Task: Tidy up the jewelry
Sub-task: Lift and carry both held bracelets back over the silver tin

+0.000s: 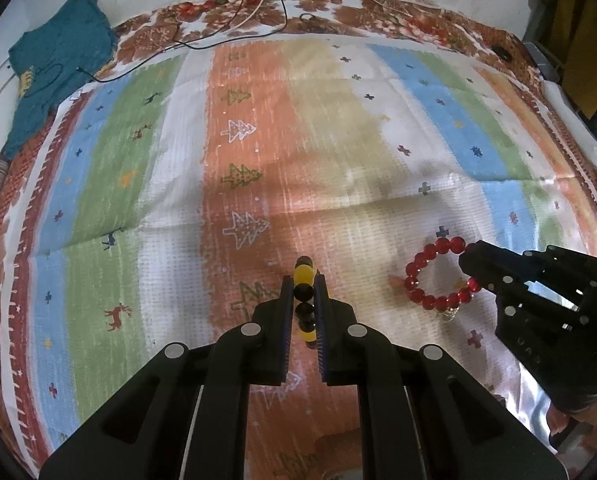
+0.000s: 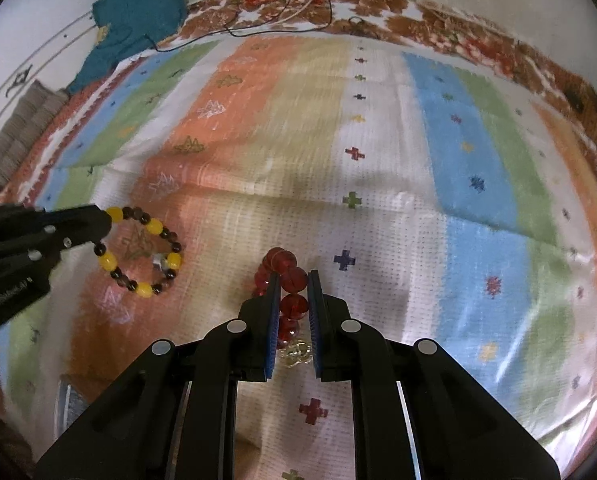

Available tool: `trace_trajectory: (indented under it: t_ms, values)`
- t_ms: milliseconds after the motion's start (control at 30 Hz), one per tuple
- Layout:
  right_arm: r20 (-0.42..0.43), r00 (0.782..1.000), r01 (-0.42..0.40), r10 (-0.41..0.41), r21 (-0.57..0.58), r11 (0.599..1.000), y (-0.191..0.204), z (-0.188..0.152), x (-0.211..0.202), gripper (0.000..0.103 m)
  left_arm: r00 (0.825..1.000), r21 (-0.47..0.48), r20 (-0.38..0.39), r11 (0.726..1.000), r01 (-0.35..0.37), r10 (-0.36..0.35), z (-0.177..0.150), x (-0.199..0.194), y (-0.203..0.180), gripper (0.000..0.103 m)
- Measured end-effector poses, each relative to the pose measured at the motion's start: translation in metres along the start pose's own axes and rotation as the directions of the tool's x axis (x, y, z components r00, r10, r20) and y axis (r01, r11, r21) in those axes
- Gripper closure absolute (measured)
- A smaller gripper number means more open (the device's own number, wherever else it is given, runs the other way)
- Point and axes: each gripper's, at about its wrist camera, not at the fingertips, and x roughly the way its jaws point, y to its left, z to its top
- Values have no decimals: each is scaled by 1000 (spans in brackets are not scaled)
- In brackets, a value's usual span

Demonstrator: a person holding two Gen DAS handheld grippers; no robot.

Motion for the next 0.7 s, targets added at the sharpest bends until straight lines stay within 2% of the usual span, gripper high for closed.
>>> trace_trajectory:
  t_ms: [700]
  values:
    - [91, 996, 22, -19, -26, 999, 9, -10, -42, 89, 999, 29, 54, 1000, -8, 6, -11, -37, -12, 93]
